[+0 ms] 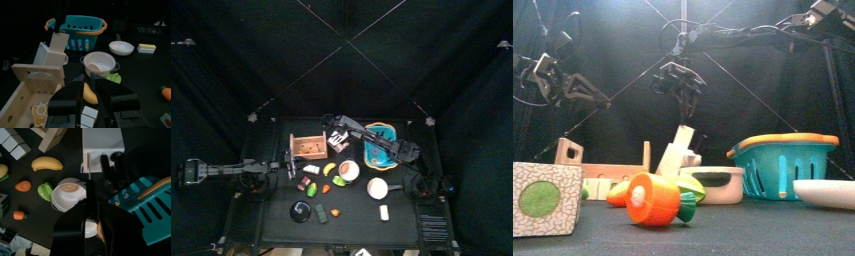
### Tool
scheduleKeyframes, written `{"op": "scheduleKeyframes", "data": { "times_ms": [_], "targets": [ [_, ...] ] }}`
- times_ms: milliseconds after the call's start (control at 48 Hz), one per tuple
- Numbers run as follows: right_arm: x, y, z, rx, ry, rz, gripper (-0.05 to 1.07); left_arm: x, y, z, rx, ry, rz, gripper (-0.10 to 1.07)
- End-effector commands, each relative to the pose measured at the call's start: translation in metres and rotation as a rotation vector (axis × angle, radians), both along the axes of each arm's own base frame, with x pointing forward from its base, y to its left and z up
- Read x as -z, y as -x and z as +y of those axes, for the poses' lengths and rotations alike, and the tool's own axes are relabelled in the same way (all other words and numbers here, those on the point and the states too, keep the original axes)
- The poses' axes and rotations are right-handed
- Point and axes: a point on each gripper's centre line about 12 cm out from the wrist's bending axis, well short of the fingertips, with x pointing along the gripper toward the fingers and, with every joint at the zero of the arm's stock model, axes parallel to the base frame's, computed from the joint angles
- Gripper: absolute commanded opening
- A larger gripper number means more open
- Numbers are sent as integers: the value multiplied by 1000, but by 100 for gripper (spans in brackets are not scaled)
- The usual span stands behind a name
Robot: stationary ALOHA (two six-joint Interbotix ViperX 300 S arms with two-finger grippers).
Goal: Place pairing knife back in holder
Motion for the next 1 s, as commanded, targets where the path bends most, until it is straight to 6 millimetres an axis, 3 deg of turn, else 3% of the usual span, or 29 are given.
{"op": "scheduleKeyframes", "data": {
  "times_ms": [0,375,604,833,979],
  "targets": [
    [-17,1,2,-20,34,-51,57,-4,-2,0,1,-1,-14,63],
    [-9,3,2,-62,67,-1,74,-4,-2,1,-6,8,-15,63],
    [-34,16,13,-65,88,-31,74,-3,-1,0,-1,9,-14,63],
    [-59,35,43,-100,178,-19,74,-3,-2,-1,2,11,-14,63],
    [-67,42,76,-105,226,-33,74,-3,-2,-1,2,12,-14,63]
  ]
}}
